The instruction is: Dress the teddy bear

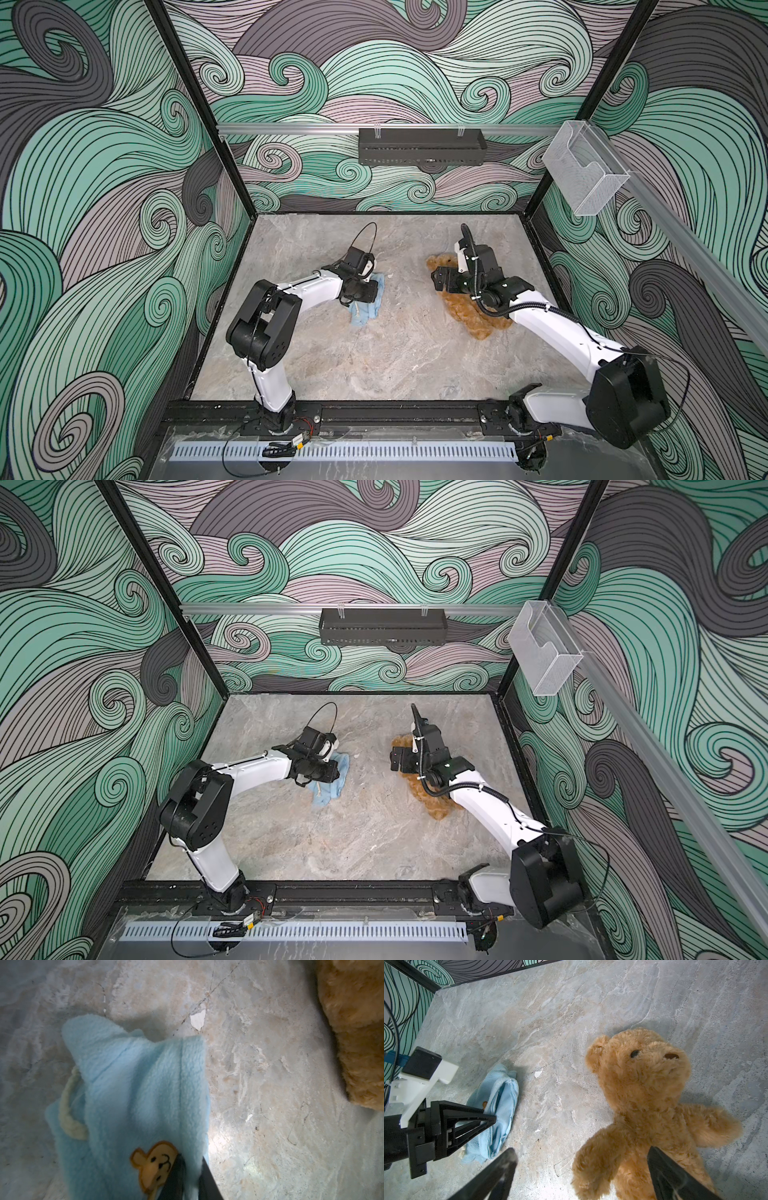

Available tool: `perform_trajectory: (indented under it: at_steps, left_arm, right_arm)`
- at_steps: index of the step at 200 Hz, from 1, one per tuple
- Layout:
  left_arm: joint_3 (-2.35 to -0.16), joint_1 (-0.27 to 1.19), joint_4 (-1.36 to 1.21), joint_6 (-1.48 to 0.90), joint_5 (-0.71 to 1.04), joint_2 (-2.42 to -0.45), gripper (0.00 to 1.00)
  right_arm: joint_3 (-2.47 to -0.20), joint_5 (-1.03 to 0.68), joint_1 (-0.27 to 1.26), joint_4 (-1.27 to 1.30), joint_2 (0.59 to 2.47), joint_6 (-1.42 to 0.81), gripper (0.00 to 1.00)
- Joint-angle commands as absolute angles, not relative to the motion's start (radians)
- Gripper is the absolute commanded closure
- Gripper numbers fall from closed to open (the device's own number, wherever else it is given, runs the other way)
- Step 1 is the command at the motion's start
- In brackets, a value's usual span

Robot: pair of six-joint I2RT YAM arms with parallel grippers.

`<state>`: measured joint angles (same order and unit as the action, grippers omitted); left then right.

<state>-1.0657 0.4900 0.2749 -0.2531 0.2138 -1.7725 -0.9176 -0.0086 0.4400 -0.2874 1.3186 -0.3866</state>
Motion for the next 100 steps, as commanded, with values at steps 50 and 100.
perform_trajectory:
  at_steps: [50,100]
  left_arm:
    - [-1.076,0.462,0.246,-0.284,0.263,-1.766,0.86]
    - [-1.043,0.432,0.203,-0.299,0.342,-1.724,0.97]
  right_arm:
    - [-0.889,-0.024,0.443,-0.255,1.325,-0.411,0.02]
    - [-0.890,-0.021,0.473,-0.250,1.318,-0.353,0.03]
